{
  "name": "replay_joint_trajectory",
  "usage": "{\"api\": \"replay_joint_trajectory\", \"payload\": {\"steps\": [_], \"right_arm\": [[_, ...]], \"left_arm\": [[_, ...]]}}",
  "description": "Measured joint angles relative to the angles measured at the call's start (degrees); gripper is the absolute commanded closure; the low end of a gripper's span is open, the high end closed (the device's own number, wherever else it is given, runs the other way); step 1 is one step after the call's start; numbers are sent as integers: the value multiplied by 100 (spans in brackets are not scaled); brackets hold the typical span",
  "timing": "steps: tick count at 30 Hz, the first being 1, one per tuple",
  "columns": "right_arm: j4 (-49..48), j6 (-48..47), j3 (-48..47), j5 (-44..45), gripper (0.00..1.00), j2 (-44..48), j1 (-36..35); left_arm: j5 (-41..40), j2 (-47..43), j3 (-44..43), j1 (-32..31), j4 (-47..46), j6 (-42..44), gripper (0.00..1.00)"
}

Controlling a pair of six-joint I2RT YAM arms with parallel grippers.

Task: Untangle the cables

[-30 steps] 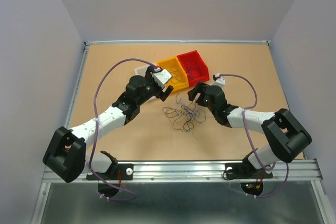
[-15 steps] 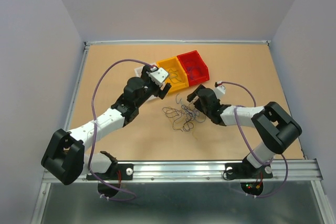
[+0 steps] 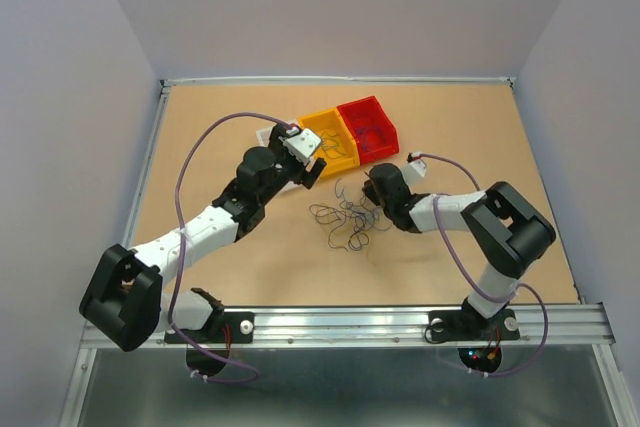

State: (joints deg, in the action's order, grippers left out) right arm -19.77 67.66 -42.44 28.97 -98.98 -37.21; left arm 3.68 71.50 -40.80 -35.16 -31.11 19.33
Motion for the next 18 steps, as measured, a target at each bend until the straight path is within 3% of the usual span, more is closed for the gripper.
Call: {"api": "replay_joint_trajectory", "payload": {"steps": [5, 12, 18], "right_arm": [[-83, -940, 151, -72, 99, 787, 0], [-485, -2509, 286, -1023, 100, 2527, 0], [184, -3276, -83, -1961, 99, 3512, 0]], "left_arm": [[39, 0, 0, 2, -17, 7, 9], [557, -7, 68, 0, -87, 57, 9], [1231, -151, 251, 0, -85, 72, 9]]}}
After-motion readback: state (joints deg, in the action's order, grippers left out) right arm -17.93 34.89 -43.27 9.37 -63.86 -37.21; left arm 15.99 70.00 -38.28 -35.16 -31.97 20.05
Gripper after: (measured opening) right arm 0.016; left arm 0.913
